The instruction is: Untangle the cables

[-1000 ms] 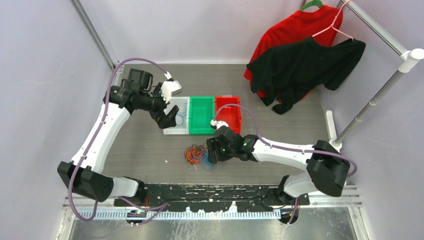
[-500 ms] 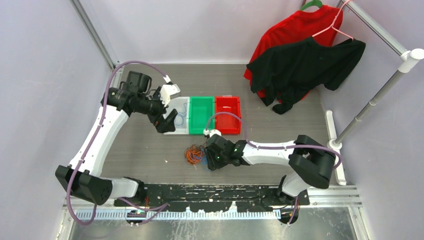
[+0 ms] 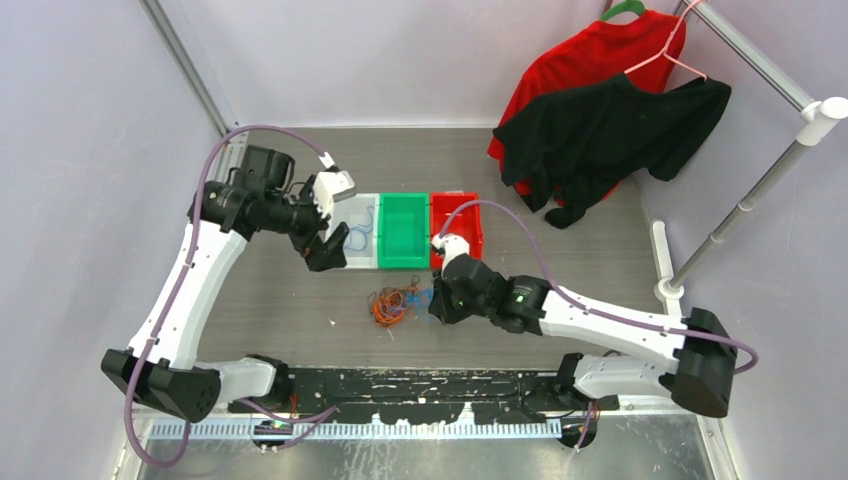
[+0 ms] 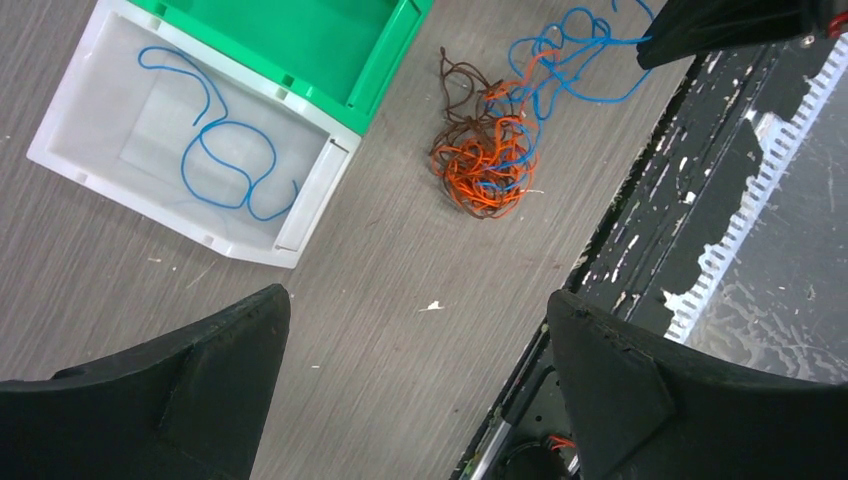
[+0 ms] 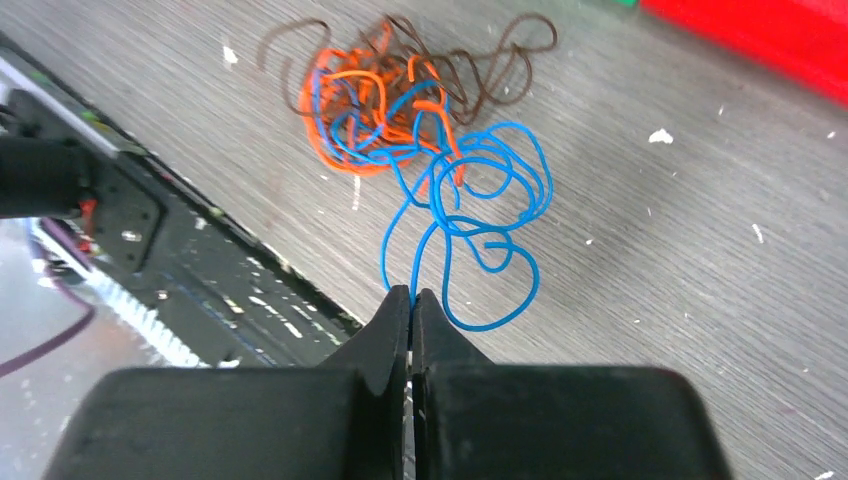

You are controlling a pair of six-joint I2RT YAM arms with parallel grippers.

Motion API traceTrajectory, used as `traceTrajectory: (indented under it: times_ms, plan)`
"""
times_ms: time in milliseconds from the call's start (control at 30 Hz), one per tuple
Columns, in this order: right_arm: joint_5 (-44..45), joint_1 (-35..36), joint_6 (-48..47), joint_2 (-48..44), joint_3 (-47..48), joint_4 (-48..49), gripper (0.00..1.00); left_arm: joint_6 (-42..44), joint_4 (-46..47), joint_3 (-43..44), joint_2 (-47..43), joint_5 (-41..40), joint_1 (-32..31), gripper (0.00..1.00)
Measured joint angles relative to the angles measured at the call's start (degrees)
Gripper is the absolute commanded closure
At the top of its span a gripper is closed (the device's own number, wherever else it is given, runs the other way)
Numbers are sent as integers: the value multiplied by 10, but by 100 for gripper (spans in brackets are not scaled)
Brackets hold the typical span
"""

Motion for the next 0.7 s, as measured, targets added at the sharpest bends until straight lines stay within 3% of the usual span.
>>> traceTrajectory:
  times_ms: [300,500,700]
  plan:
    - [1,0,-38,-31,166,-87,99,0,-29,8,-27,49,0,1]
    - [-19,-1,-78,13,314,-96,99,-1,-36,8,-73,108,0,0]
    - [-54,-2,-97,59,373,-93,99,-18,-3,3,-138,161,0,3]
